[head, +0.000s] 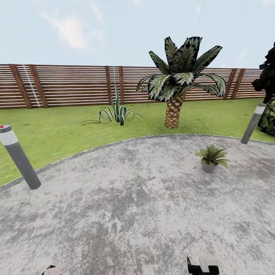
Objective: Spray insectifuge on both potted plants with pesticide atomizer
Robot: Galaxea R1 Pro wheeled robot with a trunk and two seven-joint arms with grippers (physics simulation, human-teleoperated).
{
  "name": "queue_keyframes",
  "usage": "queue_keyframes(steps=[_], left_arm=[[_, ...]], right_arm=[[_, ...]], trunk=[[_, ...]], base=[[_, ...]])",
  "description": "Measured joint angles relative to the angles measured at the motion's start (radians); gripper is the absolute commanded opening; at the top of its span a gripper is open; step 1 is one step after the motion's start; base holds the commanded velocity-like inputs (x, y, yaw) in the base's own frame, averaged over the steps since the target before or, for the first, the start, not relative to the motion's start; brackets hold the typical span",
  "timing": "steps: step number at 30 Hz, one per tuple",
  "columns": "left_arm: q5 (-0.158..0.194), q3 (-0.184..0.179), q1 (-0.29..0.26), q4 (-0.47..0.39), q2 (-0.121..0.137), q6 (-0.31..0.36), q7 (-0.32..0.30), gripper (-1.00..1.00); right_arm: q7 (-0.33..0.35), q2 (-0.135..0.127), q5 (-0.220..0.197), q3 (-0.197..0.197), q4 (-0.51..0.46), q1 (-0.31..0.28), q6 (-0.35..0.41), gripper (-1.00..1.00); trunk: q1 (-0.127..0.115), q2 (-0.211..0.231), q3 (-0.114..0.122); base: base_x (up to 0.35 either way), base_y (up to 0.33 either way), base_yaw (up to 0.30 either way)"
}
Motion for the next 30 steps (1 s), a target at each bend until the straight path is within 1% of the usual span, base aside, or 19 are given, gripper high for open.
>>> queue_keyframes(steps=[22,30], left_arm=[[0.000,0.000,0.000,0.001,0.000,0.000,-0.001,-1.00],[0.000,0.000,0.000,0.001,0.000,0.000,-0.002,-1.00]], right_arm=[[0.002,0.000,-0.001,0.000,0.000,0.000,0.001,1.00],[0.003,0.001,-0.001,0.000,0.000,0.000,0.001,1.00]], trunk=[[0.000,0.000,0.000],[0.000,0.000,0.003]], base=[[0.337,0.003,-0.001],[0.337,0.081,-0.182]])
